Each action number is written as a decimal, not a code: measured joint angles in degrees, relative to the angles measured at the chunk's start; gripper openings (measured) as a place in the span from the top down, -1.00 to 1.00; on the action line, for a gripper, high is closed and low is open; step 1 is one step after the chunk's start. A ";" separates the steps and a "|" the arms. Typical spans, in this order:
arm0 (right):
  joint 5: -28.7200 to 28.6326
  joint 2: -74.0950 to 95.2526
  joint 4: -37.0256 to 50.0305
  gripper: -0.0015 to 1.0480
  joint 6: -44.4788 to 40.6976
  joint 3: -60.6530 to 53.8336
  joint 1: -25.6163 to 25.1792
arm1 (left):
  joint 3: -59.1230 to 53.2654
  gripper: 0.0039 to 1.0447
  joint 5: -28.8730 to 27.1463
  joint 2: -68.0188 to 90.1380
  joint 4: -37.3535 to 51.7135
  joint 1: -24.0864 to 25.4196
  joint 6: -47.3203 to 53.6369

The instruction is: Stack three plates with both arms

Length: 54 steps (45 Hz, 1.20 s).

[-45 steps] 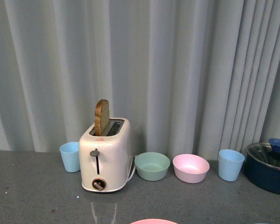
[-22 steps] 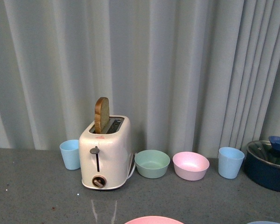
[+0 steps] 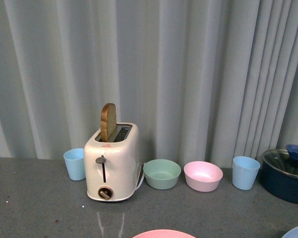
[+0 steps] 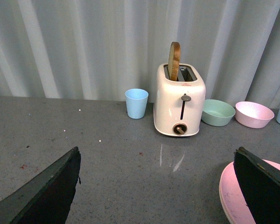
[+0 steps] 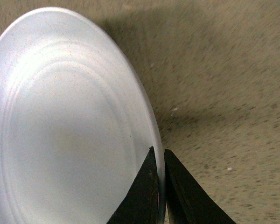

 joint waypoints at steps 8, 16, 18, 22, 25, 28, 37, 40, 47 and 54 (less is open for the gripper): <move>-1.22 -9.84 -0.39 0.93 2.51 0.81 1.53 | 0.00 -0.87 0.00 0.00 0.00 0.00 0.00; -2.80 -16.96 1.99 0.93 7.37 0.00 9.46 | 0.00 -0.87 0.00 0.00 0.00 0.00 0.00; -2.82 -17.75 2.97 0.93 8.85 -0.66 12.13 | 0.00 -0.87 -0.02 0.00 0.00 0.00 0.00; -2.34 -17.94 5.14 0.93 11.78 -2.16 17.88 | 0.00 -0.87 -0.02 0.00 0.00 0.00 0.00; -1.64 -17.49 7.06 0.93 13.60 -3.41 21.70 | 0.00 -0.87 0.00 0.00 0.00 0.00 0.00; -0.87 -16.15 9.70 0.93 16.33 -4.83 26.99 | 0.00 -0.87 0.00 0.00 0.00 0.00 0.00; 1.90 -11.39 14.58 0.93 20.83 -6.93 38.80 | 0.00 -0.87 0.00 0.00 0.00 0.00 0.00; 1.90 -9.49 16.81 0.93 22.56 -7.76 42.01 | 0.00 -0.87 0.00 0.00 0.00 0.00 0.00; 1.36 -4.83 21.14 0.93 27.04 -8.17 44.76 | 0.00 -0.87 0.00 0.00 0.00 0.00 0.00; 0.07 -1.27 22.93 0.93 30.73 -8.17 43.04 | 0.00 -0.87 0.00 0.00 0.00 0.00 0.00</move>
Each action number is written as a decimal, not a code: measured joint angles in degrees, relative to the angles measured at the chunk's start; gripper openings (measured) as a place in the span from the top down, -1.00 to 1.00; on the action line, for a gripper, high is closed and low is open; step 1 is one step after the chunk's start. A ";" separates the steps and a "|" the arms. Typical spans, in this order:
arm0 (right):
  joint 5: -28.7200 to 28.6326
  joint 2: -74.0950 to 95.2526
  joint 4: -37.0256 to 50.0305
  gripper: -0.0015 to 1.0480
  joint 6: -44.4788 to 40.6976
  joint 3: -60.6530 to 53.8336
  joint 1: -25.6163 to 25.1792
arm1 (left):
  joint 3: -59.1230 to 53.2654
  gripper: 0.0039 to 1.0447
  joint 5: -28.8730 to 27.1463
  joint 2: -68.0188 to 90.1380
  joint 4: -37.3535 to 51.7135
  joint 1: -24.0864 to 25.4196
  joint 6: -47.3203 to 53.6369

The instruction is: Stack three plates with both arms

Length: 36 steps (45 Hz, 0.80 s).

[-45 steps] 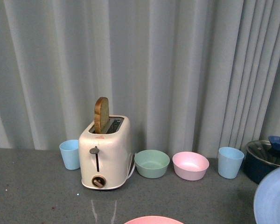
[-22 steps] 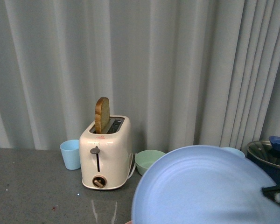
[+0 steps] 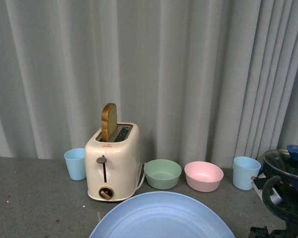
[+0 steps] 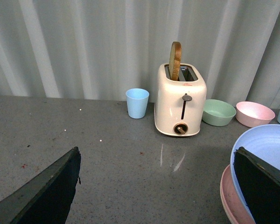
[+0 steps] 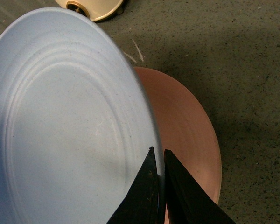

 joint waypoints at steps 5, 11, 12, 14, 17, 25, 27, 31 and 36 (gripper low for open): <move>-0.31 1.20 0.98 0.93 0.98 -0.04 -1.01 | 0.00 -0.87 0.00 0.00 0.00 0.00 0.00; -0.76 3.56 1.66 0.93 2.16 -0.07 -2.16 | 0.00 -0.87 -0.02 0.00 0.00 0.00 0.00; -0.76 4.00 1.73 0.93 2.27 -0.07 -2.25 | 0.00 -0.87 -0.02 0.00 0.00 0.00 0.00; -0.79 4.57 1.79 0.93 2.45 -0.07 -2.32 | 0.00 -0.87 0.00 0.00 0.00 0.00 0.00; -0.76 5.22 1.84 0.93 2.49 -0.07 -2.36 | 0.00 -0.87 0.00 0.00 0.00 0.00 0.00; -0.33 6.58 1.53 0.93 2.73 -0.07 -2.45 | 0.00 -0.87 -0.02 0.00 0.00 0.00 0.00; -0.33 6.86 1.51 0.93 2.82 -0.07 -2.45 | 0.00 -0.87 0.00 0.00 0.00 0.00 0.00; -0.04 7.45 1.16 0.93 2.97 0.09 -2.45 | 0.00 -0.87 0.00 0.00 0.00 0.00 0.00; 0.48 8.72 0.94 0.93 3.19 0.33 -2.51 | 0.00 -0.87 0.00 0.00 0.00 0.00 0.00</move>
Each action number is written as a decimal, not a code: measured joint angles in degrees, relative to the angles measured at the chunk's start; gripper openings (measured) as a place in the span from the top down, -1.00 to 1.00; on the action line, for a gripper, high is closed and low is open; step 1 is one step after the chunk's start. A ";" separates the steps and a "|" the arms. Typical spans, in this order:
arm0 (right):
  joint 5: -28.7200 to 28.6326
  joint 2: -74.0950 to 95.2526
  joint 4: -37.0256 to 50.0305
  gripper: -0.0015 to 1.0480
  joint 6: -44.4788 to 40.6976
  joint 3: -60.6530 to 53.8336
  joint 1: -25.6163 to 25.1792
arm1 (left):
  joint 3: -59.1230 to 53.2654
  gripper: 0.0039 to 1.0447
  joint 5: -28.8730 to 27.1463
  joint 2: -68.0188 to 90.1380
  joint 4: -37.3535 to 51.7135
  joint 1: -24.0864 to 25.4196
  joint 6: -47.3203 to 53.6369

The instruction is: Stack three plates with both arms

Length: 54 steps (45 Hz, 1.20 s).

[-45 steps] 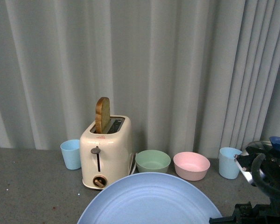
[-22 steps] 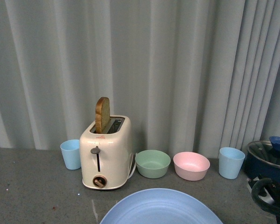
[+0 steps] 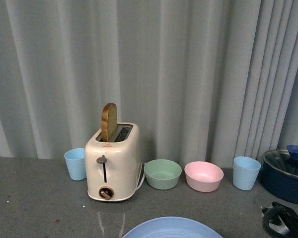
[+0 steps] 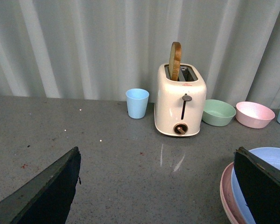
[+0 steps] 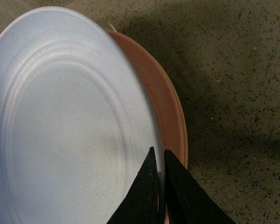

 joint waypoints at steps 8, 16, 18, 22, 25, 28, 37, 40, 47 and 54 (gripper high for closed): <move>0.55 1.16 0.02 0.93 0.90 0.39 -0.28 | 0.00 -0.87 0.00 0.00 0.00 0.00 0.00; 0.57 1.57 0.02 0.92 1.27 0.46 -0.39 | 0.00 -0.87 0.00 0.00 0.00 0.00 0.00; 0.39 1.57 0.04 0.79 1.29 0.46 -0.39 | 0.00 -0.87 0.00 0.00 0.00 0.00 0.00; 0.15 1.57 0.04 0.46 1.29 0.48 -0.44 | 0.00 -0.87 0.00 0.00 0.00 0.00 0.00; 0.00 1.16 -0.13 0.25 1.27 0.46 -0.55 | 0.00 -0.87 0.00 0.00 0.00 0.00 0.00; -0.17 -0.24 -0.66 0.02 1.27 0.24 -0.72 | 0.00 -0.87 0.00 0.00 0.00 0.00 0.00; -0.92 -11.58 -2.67 -0.79 1.49 -5.88 -2.84 | 0.00 -0.87 0.00 0.00 0.00 0.00 0.00; -1.25 -16.61 -4.22 -0.87 1.77 -8.57 -4.74 | 0.00 -0.87 0.00 0.00 0.00 0.00 0.00; 1.33 -32.44 -11.34 -0.86 0.63 -11.76 -10.64 | 0.00 -0.87 0.00 0.00 0.00 0.00 0.00; 8.61 -54.93 -22.62 -0.86 -5.66 -11.54 -12.04 | 0.00 -0.87 0.00 0.00 0.00 0.00 0.00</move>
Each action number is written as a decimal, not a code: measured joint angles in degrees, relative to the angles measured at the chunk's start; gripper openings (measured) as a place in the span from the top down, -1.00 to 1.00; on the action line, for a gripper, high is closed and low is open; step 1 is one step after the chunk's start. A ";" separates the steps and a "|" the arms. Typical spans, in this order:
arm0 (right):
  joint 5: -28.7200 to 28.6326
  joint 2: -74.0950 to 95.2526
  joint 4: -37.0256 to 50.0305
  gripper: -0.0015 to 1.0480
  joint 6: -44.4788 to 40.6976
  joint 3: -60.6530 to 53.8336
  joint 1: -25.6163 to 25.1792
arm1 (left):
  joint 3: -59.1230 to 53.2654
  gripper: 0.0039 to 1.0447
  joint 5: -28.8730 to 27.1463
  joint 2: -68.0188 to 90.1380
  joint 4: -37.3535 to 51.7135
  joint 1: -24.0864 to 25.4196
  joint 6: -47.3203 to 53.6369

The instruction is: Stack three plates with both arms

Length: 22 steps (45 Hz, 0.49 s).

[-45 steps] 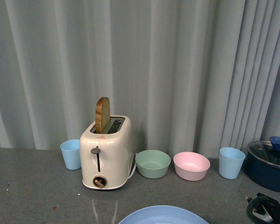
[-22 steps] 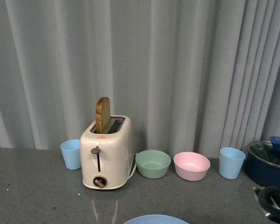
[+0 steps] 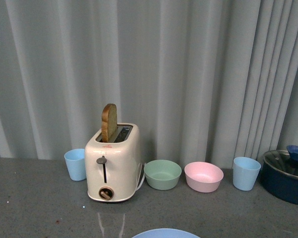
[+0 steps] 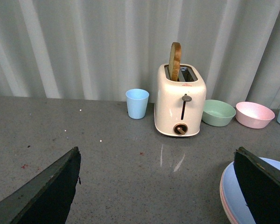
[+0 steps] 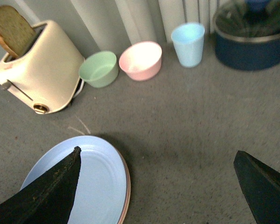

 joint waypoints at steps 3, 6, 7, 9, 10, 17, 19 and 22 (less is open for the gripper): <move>2.91 -7.98 -4.17 -0.86 -2.69 0.85 1.99 | 0.00 -0.87 0.00 0.00 0.00 0.00 -0.02; 5.70 -13.99 -7.41 -0.86 -4.83 1.73 4.59 | 0.00 -0.87 0.00 0.00 0.00 0.00 0.00; 6.69 -15.78 -8.41 -0.86 -5.29 2.01 5.62 | 0.00 -0.87 -0.02 0.00 0.00 0.00 0.00; 8.52 -19.02 -10.19 -0.86 -6.60 2.47 7.82 | 0.00 -0.87 -0.02 0.00 0.00 0.00 0.00; 9.46 -20.57 -10.93 -0.86 -7.39 2.62 9.01 | 0.00 -0.87 -0.02 0.00 0.00 0.00 0.00; 23.43 -31.52 -4.76 -0.30 -12.87 -3.26 15.54 | 0.00 -0.87 -0.02 0.00 0.00 0.00 0.00; 22.69 -33.00 -4.52 -0.10 -13.29 -5.51 14.49 | 0.00 -0.87 0.00 0.00 0.00 0.00 0.00; 21.07 -34.42 -4.31 0.17 -13.70 -8.15 12.92 | 0.00 -0.87 0.00 0.00 0.00 0.00 0.00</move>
